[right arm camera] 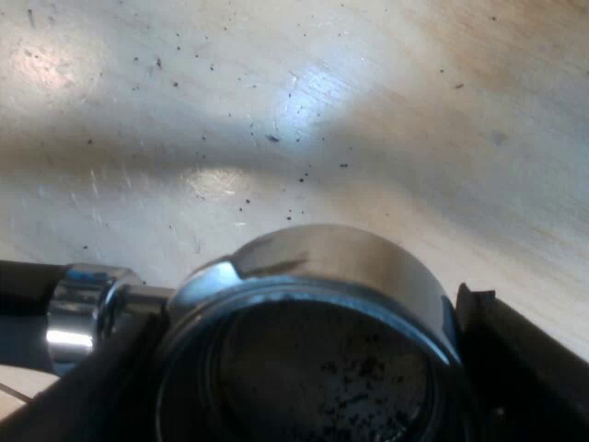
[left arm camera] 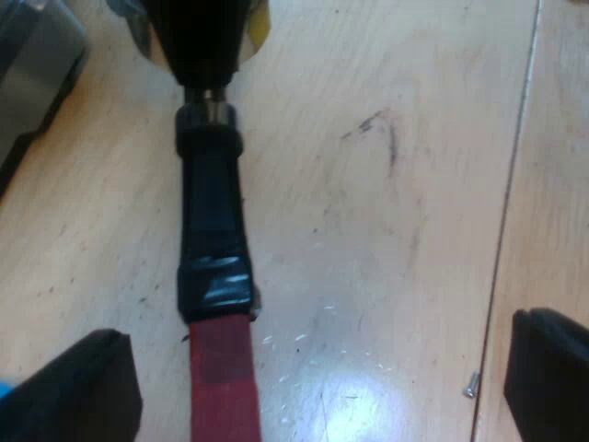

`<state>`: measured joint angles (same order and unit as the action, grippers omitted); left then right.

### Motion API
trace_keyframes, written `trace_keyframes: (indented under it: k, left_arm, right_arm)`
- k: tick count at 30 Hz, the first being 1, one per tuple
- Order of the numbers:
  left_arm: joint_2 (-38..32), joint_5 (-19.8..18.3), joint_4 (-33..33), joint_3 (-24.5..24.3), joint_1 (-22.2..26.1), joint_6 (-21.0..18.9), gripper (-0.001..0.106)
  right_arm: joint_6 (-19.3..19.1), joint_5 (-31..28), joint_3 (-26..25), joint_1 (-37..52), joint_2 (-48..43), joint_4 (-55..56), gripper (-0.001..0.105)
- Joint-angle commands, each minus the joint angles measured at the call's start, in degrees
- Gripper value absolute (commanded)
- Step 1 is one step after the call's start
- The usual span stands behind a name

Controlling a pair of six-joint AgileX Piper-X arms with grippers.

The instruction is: Put the handle in the coffee machine

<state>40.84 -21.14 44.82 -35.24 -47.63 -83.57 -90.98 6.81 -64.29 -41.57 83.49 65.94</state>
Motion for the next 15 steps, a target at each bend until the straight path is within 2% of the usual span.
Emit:
trace_keyframes:
  k: [1, 10, 13, 15]
  left_arm:
    - [0.3, -0.54, -0.06, -0.23, -0.2, 2.45, 0.082]
    - [5.67, -0.92, -1.87, -0.23, 3.68, 2.84, 0.082]
    - [7.95, -0.91, -1.56, -0.11, 3.65, 6.21, 0.082]
    - [9.01, -0.5, -2.79, 0.68, 3.65, 7.07, 0.082]
  right_arm:
    - [-0.06, 1.14, -0.89, 0.08, -1.54, -0.19, 0.0]
    - [0.83, 2.93, -0.89, 0.08, -4.41, 0.31, 0.0]
    - [0.83, 4.47, -0.89, 0.08, -4.55, 1.5, 0.0]
    - [0.83, 5.66, -0.89, 0.08, -4.55, 1.92, 0.0]
